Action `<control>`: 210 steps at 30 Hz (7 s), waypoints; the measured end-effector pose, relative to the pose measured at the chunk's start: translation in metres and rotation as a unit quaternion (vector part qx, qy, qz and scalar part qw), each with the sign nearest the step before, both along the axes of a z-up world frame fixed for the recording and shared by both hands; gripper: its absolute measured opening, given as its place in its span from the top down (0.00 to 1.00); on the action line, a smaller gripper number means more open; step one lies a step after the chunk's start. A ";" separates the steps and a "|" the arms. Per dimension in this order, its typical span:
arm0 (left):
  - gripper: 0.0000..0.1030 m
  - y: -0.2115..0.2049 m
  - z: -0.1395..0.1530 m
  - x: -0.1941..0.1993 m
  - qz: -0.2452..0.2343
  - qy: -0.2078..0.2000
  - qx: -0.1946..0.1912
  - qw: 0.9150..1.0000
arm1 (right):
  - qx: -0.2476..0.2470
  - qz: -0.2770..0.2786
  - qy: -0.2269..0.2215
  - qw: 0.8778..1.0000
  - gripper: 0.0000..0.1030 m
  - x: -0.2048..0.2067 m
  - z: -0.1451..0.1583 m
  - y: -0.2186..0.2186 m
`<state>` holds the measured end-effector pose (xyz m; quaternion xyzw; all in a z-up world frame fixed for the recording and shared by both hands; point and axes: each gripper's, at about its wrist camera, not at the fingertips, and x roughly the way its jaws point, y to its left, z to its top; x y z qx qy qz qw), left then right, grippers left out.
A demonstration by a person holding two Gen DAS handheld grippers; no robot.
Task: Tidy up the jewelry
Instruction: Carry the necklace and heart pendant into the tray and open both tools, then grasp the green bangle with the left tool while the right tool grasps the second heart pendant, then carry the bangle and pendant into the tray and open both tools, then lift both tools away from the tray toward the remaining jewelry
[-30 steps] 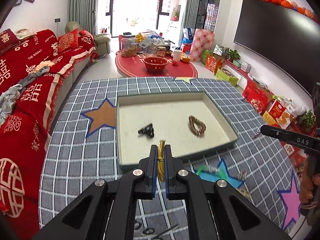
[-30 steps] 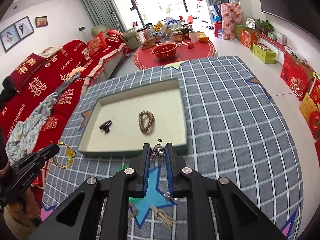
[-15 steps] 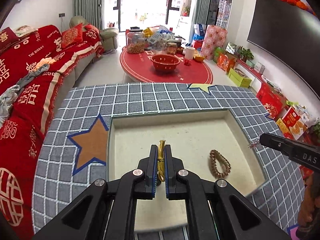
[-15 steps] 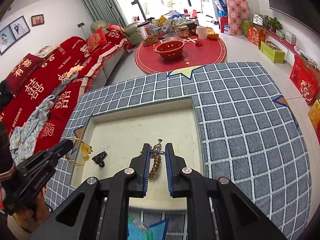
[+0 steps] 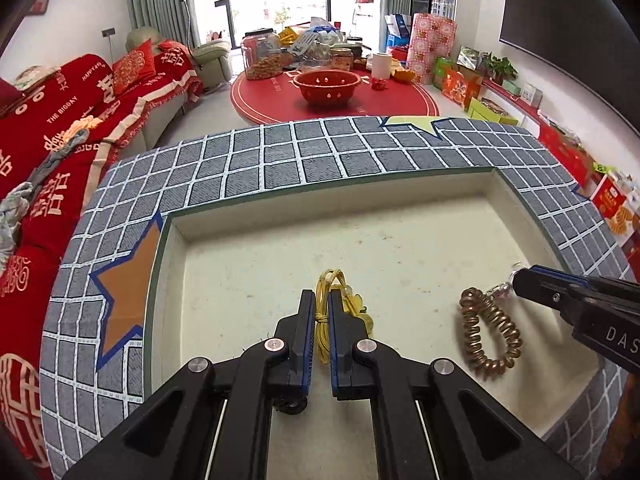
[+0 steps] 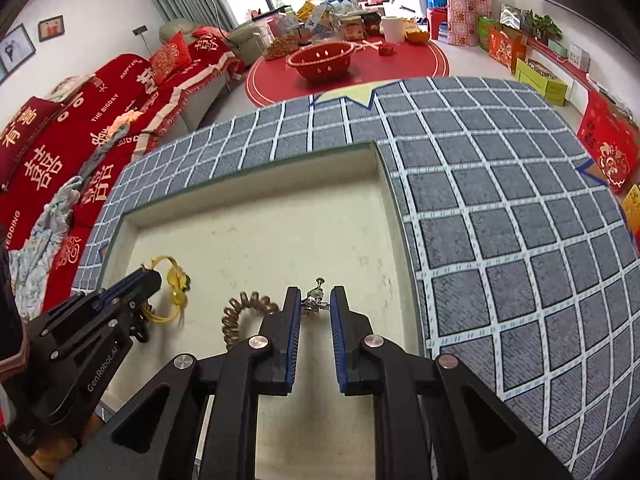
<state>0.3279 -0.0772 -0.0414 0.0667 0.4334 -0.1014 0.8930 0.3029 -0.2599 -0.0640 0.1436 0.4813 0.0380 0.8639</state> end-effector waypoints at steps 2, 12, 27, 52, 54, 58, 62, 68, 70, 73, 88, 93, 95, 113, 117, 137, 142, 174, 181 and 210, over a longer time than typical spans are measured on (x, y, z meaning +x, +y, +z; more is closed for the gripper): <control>0.82 -0.004 -0.002 -0.001 -0.002 0.000 0.012 1.000 | 0.000 -0.001 0.009 1.000 0.84 -0.001 -0.005 0.000; 0.81 -0.005 0.007 -0.009 0.005 0.001 0.010 1.000 | 0.028 -0.009 0.024 0.999 0.80 -0.006 -0.005 -0.007; 0.81 0.001 0.025 -0.011 0.003 -0.005 -0.012 1.000 | 0.107 -0.034 -0.055 0.992 0.27 -0.048 0.052 -0.018; 0.00 0.035 0.056 -0.110 -0.020 -0.066 -0.019 0.997 | 0.099 -0.074 -0.151 0.981 0.00 -0.164 0.103 -0.044; 0.00 0.042 0.051 -0.129 -0.024 -0.057 -0.029 0.998 | 0.097 -0.067 -0.138 0.983 0.00 -0.170 0.104 -0.044; 0.00 0.047 0.039 -0.158 -0.027 -0.039 -0.038 0.998 | 0.074 -0.056 -0.118 0.989 0.00 -0.186 0.102 -0.036; 0.00 0.044 0.024 -0.172 -0.029 -0.015 -0.042 0.999 | 0.047 -0.046 -0.096 0.993 0.00 -0.202 0.089 -0.027; 0.00 0.032 0.010 -0.177 -0.031 0.011 -0.045 0.998 | -0.001 -0.047 -0.047 0.998 0.00 -0.218 0.055 -0.020; 0.00 0.028 0.007 -0.174 -0.029 0.016 -0.043 0.999 | -0.019 -0.047 -0.033 0.998 0.00 -0.221 0.044 -0.018; 0.00 0.025 0.002 -0.170 -0.024 0.028 -0.046 0.998 | -0.039 -0.047 -0.012 0.998 0.00 -0.220 0.028 -0.018; 0.00 0.009 -0.015 -0.150 -0.021 0.047 -0.017 0.999 | -0.075 -0.030 0.029 0.996 0.20 -0.194 -0.009 -0.005; 0.00 0.005 -0.019 -0.146 -0.022 0.050 -0.008 0.998 | -0.096 -0.020 0.030 0.995 0.25 -0.187 -0.012 0.002; 0.04 0.002 -0.022 -0.145 -0.025 0.057 -0.002 0.998 | -0.108 -0.013 0.028 0.994 0.28 -0.185 -0.012 0.007; 0.81 -0.016 -0.010 -0.162 -0.093 0.053 -0.026 0.994 | -0.074 -0.019 0.003 0.997 0.67 -0.194 -0.003 0.003; 0.81 -0.008 0.005 -0.169 -0.098 0.039 -0.042 0.994 | -0.045 -0.033 -0.003 0.998 0.67 -0.201 0.005 -0.013; 0.81 0.054 0.082 -0.117 -0.017 -0.033 -0.062 0.997 | 0.013 -0.016 -0.068 0.997 0.67 -0.144 0.082 -0.018; 0.81 0.059 0.087 -0.082 0.003 -0.038 -0.058 0.998 | 0.024 -0.003 -0.060 0.998 0.67 -0.100 0.087 -0.011; 0.80 0.019 -0.002 0.030 0.020 0.012 0.049 0.999 | -0.033 0.001 0.015 0.999 0.66 0.039 -0.008 0.014; 0.80 0.016 0.002 0.024 0.027 -0.002 0.061 0.998 | -0.010 0.012 0.017 1.000 0.50 0.039 -0.006 0.018; 0.00 0.074 0.109 -0.112 0.044 -0.117 -0.024 0.992 | 0.069 -0.037 -0.138 0.987 0.00 -0.112 0.121 -0.022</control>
